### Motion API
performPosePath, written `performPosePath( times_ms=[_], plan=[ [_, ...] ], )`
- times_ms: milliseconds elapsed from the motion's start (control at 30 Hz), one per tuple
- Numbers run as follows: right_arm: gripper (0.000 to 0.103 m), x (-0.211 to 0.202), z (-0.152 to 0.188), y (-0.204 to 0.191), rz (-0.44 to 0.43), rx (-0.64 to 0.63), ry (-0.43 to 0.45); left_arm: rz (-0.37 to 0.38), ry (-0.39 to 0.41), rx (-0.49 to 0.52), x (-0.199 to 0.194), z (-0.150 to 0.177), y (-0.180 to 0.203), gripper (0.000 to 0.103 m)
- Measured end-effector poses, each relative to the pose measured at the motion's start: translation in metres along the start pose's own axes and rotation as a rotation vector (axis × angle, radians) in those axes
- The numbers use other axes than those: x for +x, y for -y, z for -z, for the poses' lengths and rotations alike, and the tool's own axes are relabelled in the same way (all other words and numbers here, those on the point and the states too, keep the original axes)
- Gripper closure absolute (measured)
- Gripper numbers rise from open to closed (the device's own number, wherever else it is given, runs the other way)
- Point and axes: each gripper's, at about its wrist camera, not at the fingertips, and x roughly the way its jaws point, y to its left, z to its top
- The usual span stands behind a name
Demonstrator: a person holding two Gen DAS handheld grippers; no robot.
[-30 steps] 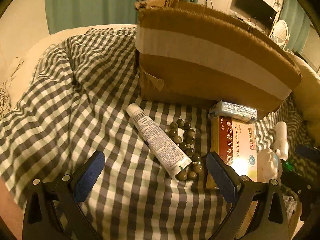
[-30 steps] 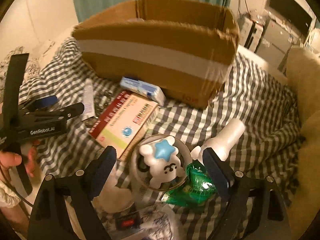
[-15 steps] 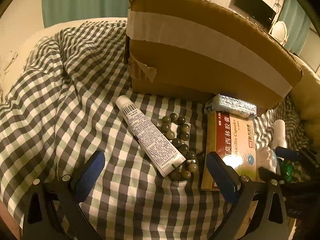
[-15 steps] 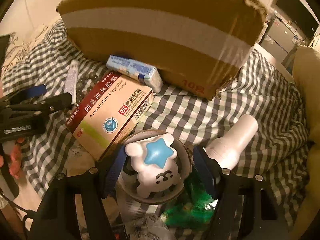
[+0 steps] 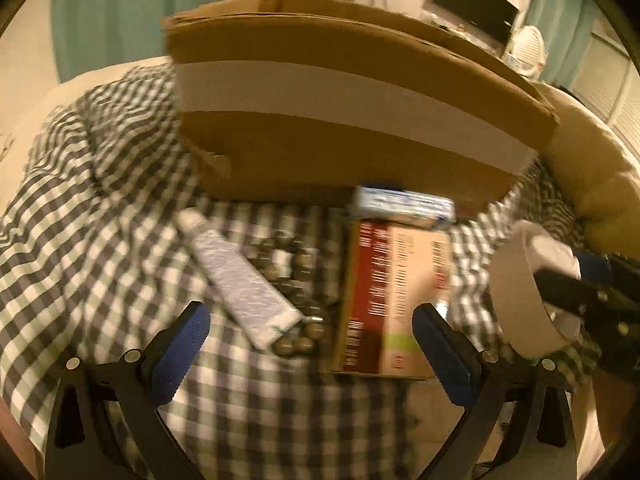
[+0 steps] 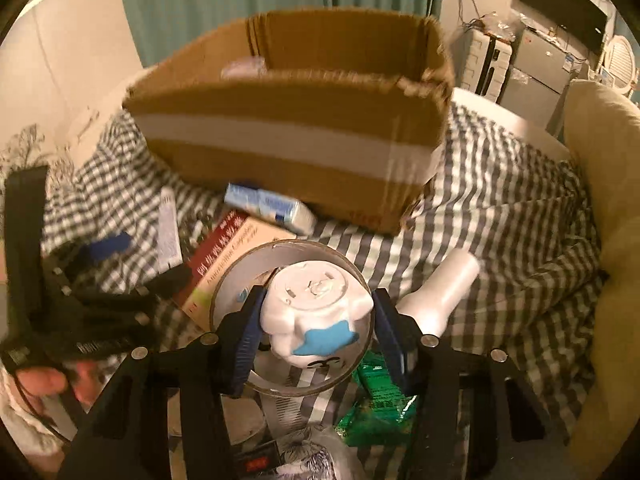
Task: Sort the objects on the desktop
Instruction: 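Grasp the red-white Amoxicillin box with left tool while right tool grasps the white star figure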
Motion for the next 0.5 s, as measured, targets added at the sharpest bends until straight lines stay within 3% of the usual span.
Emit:
performPosePath(
  times_ms=[200,300,333,433,500],
  plan=[
    [0.050,-0.003,0.006,0.001,0.013,0.018,-0.007,0.022,-0.059,0.077,0.013,0.004,0.031,0.000],
    [0.051,-0.006,0.006,0.002,0.007,0.018,-0.004,0.033,-0.079,0.065,0.025,0.001,0.034,0.000],
    [0.051,-0.007,0.006,0.002,0.007,0.016,0.000,0.055,-0.091,0.047,0.029,-0.002,0.034,0.003],
    [0.051,-0.011,0.004,0.002,0.013,0.005,0.012,0.086,-0.118,0.077,0.040,-0.005,0.039,0.026],
    [0.051,-0.012,0.003,0.002,0.015,-0.001,0.016,0.052,-0.104,0.128,0.039,-0.004,0.049,0.026]
  ],
)
